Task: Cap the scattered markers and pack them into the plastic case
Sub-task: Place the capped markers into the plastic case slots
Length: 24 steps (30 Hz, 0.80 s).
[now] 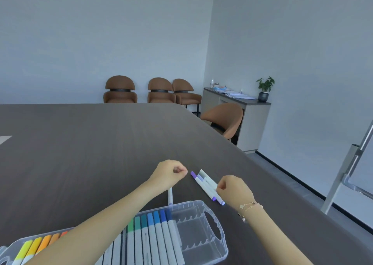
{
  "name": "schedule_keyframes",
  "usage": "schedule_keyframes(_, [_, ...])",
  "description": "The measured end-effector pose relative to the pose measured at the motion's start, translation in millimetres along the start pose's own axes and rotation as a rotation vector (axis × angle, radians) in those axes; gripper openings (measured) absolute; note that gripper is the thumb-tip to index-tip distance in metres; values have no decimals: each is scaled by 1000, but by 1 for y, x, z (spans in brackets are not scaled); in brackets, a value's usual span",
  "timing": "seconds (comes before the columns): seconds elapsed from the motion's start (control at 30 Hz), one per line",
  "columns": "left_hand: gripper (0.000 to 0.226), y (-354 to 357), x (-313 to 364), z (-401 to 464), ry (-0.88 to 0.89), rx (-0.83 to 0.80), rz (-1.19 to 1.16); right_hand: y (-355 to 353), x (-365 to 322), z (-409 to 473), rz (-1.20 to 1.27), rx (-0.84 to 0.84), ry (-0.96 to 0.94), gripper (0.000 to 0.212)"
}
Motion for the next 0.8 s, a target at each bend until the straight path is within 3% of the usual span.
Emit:
schedule_keyframes(0.33, [22, 44, 2, 78, -85, -127, 179, 16, 7, 24, -141, 1, -6, 7])
schedule_keyframes(0.47, [21, 49, -2, 78, -80, -104, 125, 16, 4, 26, -226, 23, 7, 31])
schedule_keyframes(0.63, [25, 30, 4, 64, -105, -78, 27, 12, -5, 20, -30, -14, -30, 13])
schedule_keyframes(0.8, [22, 5, 12, 26, -125, -98, 16, 14, -25, -10, 203, -220, -127, 21])
Point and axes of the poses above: each hand's wrist, its own z-axis towards the middle knuckle, its own y-axis out of the palm, x = y × z, the point moved 3 cm from there along z, towards the middle knuckle, and after that the axes turned 14 degrees about -x, right-handed, at the moved point
